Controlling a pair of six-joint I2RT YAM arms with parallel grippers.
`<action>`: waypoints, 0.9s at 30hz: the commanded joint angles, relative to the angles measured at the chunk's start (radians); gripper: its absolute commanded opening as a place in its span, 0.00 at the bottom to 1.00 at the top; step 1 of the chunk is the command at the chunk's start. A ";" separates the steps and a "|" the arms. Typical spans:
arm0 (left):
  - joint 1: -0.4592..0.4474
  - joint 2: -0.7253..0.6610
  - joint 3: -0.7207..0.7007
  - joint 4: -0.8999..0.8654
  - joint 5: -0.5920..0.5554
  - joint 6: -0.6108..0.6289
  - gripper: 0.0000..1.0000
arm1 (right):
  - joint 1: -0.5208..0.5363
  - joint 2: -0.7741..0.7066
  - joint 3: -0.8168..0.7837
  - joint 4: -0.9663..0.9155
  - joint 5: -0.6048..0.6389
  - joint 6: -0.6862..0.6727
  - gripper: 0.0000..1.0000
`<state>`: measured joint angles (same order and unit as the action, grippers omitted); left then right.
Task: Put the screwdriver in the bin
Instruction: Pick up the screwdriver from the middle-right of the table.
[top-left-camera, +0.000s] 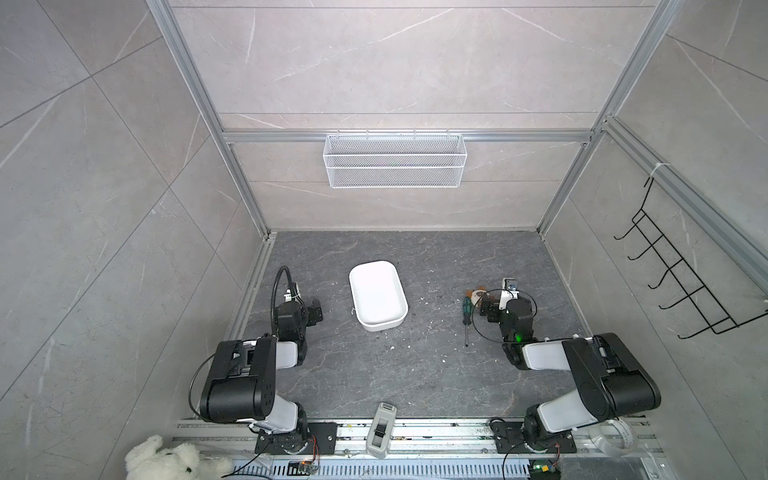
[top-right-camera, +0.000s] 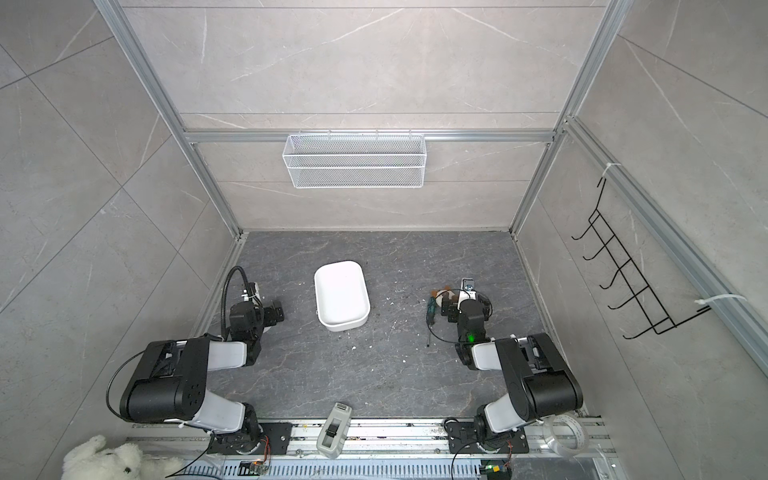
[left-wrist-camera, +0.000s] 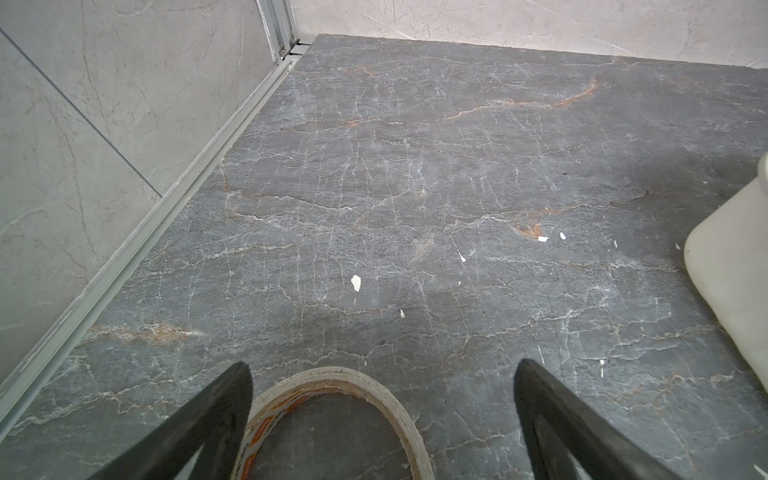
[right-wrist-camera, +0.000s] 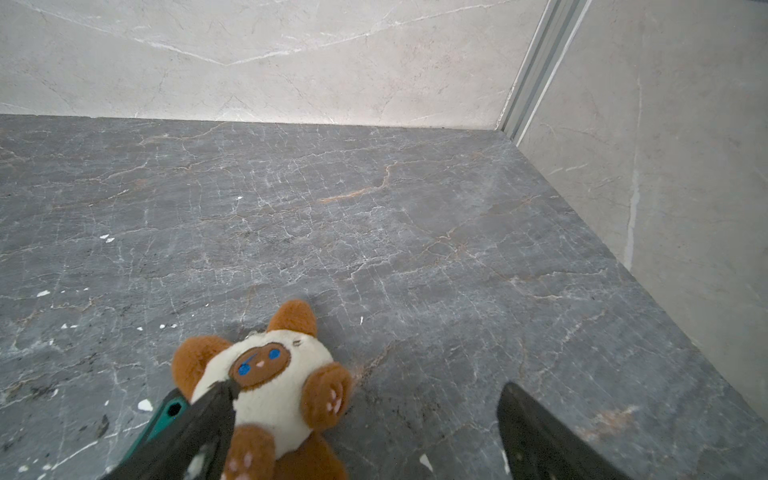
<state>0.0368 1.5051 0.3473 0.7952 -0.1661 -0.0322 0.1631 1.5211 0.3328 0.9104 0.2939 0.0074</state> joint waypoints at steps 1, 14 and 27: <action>-0.003 -0.005 0.010 0.058 -0.012 0.002 1.00 | -0.002 0.002 0.012 0.007 -0.007 0.005 0.99; -0.004 -0.005 0.009 0.058 -0.011 0.001 1.00 | -0.004 0.001 0.013 0.008 -0.008 0.002 0.99; -0.003 -0.005 0.010 0.058 -0.012 0.002 1.00 | -0.014 0.001 0.013 0.006 -0.027 0.002 0.99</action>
<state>0.0368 1.5051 0.3473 0.7952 -0.1665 -0.0322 0.1509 1.5215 0.3328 0.9108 0.2790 0.0074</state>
